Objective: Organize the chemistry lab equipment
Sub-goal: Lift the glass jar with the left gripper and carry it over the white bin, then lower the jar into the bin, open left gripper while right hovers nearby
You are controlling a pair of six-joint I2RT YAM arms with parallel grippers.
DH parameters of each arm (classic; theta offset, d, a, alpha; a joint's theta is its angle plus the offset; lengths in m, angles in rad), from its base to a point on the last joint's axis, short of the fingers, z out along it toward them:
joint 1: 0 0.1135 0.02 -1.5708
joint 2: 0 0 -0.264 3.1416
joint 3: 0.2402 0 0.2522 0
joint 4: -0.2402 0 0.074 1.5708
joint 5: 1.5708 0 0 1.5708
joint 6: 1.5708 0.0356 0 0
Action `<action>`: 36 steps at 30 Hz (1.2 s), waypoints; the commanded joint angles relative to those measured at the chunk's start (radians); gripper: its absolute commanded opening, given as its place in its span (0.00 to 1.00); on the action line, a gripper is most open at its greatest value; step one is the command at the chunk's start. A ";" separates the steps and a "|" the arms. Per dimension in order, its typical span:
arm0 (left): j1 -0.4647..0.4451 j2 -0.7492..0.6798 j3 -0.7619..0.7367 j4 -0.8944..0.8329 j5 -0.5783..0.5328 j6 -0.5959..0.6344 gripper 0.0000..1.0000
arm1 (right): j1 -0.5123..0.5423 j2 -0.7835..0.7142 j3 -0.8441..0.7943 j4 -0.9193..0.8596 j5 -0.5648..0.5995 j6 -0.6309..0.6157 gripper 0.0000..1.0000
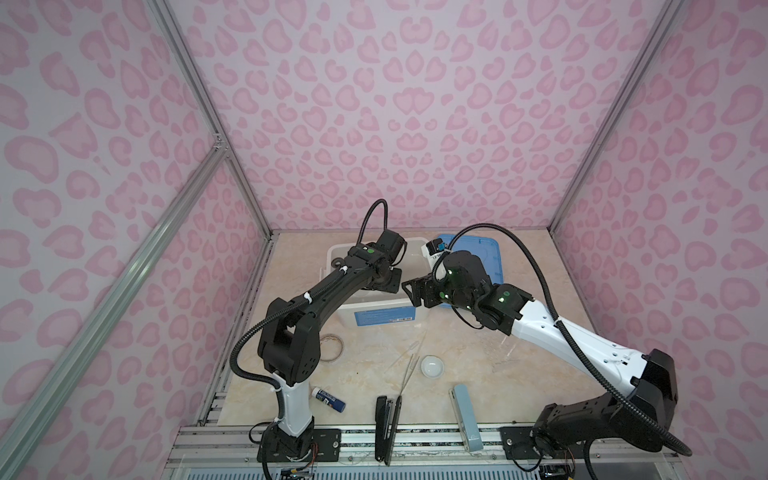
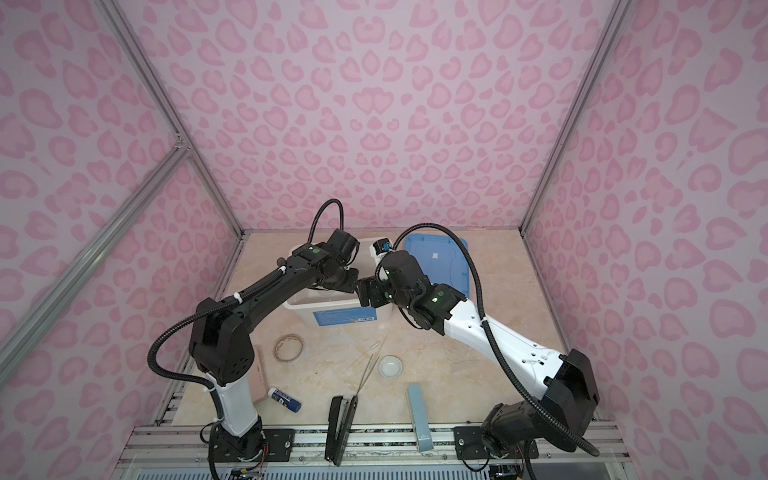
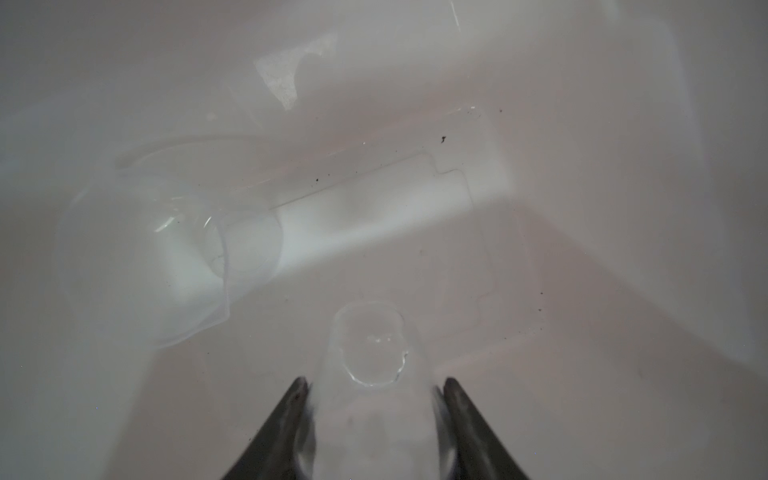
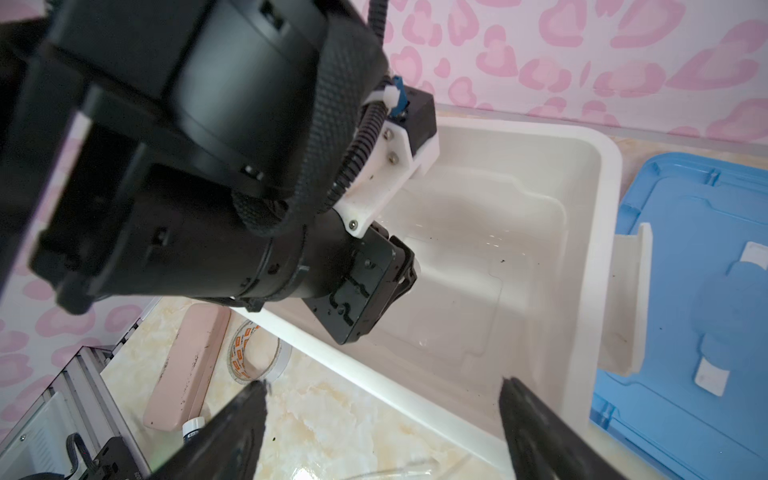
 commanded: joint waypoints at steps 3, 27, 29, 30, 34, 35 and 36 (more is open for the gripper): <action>0.024 0.022 -0.051 0.090 -0.006 0.019 0.37 | -0.002 0.022 -0.006 0.029 0.001 0.000 0.89; 0.095 0.009 -0.249 0.193 -0.077 -0.008 0.37 | 0.004 0.142 0.070 0.001 -0.024 -0.004 0.87; 0.095 0.013 -0.260 0.196 -0.084 -0.012 0.37 | 0.004 0.143 0.068 -0.001 -0.022 -0.003 0.87; 0.094 0.015 -0.265 0.198 -0.086 -0.013 0.37 | 0.004 0.144 0.067 -0.001 -0.022 -0.002 0.87; 0.098 0.018 -0.286 0.208 -0.104 -0.021 0.38 | 0.006 0.145 0.064 -0.001 -0.021 0.001 0.87; 0.098 0.017 -0.287 0.210 -0.105 -0.021 0.38 | 0.007 0.144 0.064 0.000 -0.019 0.002 0.87; 0.101 0.015 -0.287 0.214 -0.106 -0.022 0.38 | 0.007 0.144 0.062 -0.002 -0.018 0.004 0.87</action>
